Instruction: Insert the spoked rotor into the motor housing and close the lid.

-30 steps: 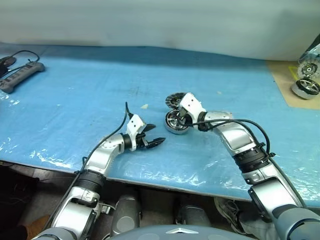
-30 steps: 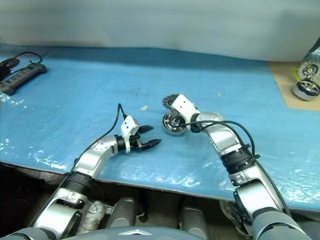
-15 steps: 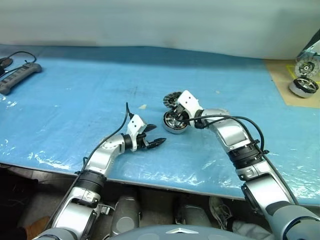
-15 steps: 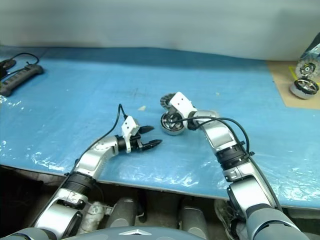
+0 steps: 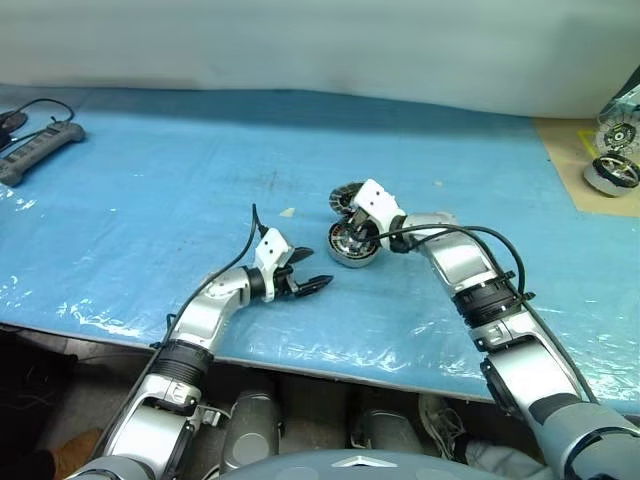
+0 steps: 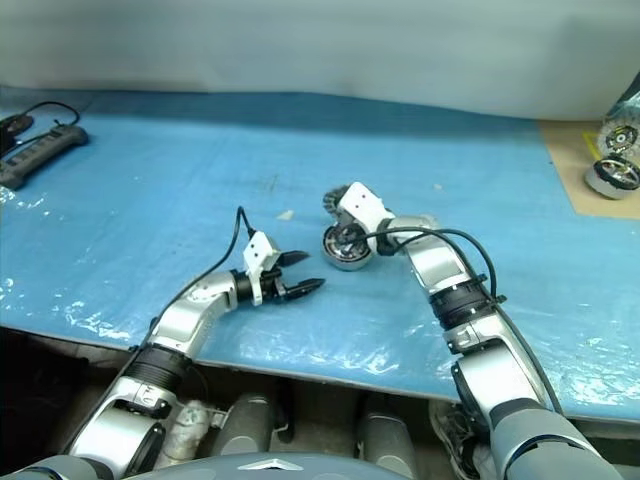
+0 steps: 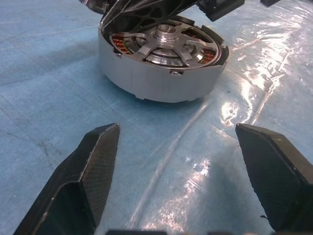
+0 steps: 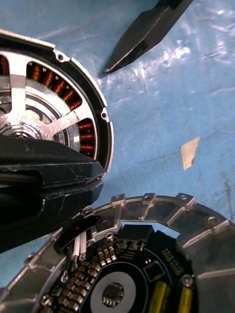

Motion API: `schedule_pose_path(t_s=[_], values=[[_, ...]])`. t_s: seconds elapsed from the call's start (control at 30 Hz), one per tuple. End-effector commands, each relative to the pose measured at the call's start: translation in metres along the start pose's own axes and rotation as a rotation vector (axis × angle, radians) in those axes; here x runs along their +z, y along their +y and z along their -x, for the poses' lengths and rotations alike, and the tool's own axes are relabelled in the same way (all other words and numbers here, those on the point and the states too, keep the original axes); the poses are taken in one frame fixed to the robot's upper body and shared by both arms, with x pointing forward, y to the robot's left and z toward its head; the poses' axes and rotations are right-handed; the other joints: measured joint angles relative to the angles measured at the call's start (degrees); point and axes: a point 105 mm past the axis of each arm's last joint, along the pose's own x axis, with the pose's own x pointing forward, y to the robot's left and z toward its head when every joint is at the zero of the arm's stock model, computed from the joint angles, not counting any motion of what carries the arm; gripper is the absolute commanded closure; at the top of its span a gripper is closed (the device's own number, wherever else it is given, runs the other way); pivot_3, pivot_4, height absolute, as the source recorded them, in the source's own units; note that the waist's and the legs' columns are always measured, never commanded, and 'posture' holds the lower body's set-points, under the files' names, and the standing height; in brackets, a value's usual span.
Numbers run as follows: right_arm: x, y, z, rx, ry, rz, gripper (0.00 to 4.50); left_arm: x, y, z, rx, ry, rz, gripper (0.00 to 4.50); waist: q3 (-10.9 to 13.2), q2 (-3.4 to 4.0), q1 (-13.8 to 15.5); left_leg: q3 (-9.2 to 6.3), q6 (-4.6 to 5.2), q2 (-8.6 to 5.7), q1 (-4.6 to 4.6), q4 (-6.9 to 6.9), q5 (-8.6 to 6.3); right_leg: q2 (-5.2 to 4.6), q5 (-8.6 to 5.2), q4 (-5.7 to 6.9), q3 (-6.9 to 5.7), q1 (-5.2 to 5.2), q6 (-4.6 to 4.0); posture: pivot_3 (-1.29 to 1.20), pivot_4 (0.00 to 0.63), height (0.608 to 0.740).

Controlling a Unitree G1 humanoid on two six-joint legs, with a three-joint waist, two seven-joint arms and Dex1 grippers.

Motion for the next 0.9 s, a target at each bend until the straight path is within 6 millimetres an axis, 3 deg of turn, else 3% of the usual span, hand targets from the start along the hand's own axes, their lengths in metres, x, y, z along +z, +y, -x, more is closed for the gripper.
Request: schedule_pose_path(t_s=[0.03,0.17,0.27,0.33,0.47,0.53,0.73,0.9], values=[[0.028,0.007,0.012,0.044,-0.187,-0.1,4.48,0.006,-0.001,0.001,-0.003,-0.019,-0.019,0.45,0.0,0.0,0.0,0.0,0.0,0.01,-0.06,-0.03,0.0,0.01,0.0,0.0,0.0,-0.07,0.0,0.0,0.15,0.74],[0.046,0.006,0.03,0.057,-0.315,-0.18,4.48,0.006,-0.001,0.001,-0.004,-0.019,-0.022,0.45,0.0,0.03,0.0,0.0,0.02,0.03,-0.64,0.01,0.02,0.06,0.01,0.13,-0.01,-0.65,-0.02,0.0,0.15,0.74],[0.047,0.014,0.038,0.1,-0.329,-0.22,4.48,0.007,0.0,0.001,-0.005,-0.02,-0.023,0.45,0.0,0.03,0.0,0.0,0.03,0.05,-0.63,0.01,0.01,0.06,0.01,0.13,-0.03,-0.64,-0.02,0.0,0.15,0.74],[0.032,0.018,0.038,0.096,-0.261,-0.207,4.48,0.007,0.001,0.0,-0.003,-0.02,-0.021,0.45,0.0,0.03,0.0,0.0,0.02,0.06,-0.61,0.01,0.01,0.06,0.01,0.12,-0.05,-0.61,-0.02,0.0,0.15,0.74],[-0.018,0.023,0.038,0.053,-0.058,-0.121,4.48,0.007,0.007,0.0,0.023,-0.014,-0.019,0.45,0.0,0.03,0.1,0.0,0.01,0.05,-0.59,0.03,0.02,0.04,0.01,0.07,-0.07,-0.55,-0.02,0.0,0.15,0.74],[-0.028,0.022,0.04,0.027,-0.044,-0.146,4.48,0.007,0.014,0.001,0.047,-0.016,-0.003,0.45,0.0,0.05,0.0,0.0,0.02,0.03,-0.58,0.05,0.01,0.03,0.01,0.08,-0.06,-0.55,-0.02,0.0,0.15,0.74],[-0.009,0.021,0.055,0.037,-0.159,-0.246,4.48,0.013,0.046,0.009,0.155,-0.04,0.047,0.45,0.0,0.05,0.0,-0.01,-0.01,0.06,-0.4,0.06,0.03,0.04,0.02,0.12,-0.05,-0.41,-0.02,0.0,0.15,0.74],[0.008,0.028,0.072,0.099,-0.244,-0.309,4.48,0.033,0.08,0.021,0.26,-0.114,0.079,0.45,0.0,0.04,0.1,-0.01,0.03,0.04,-0.55,0.07,0.02,0.05,0.02,0.11,-0.07,-0.51,-0.02,0.0,0.15,0.74]])
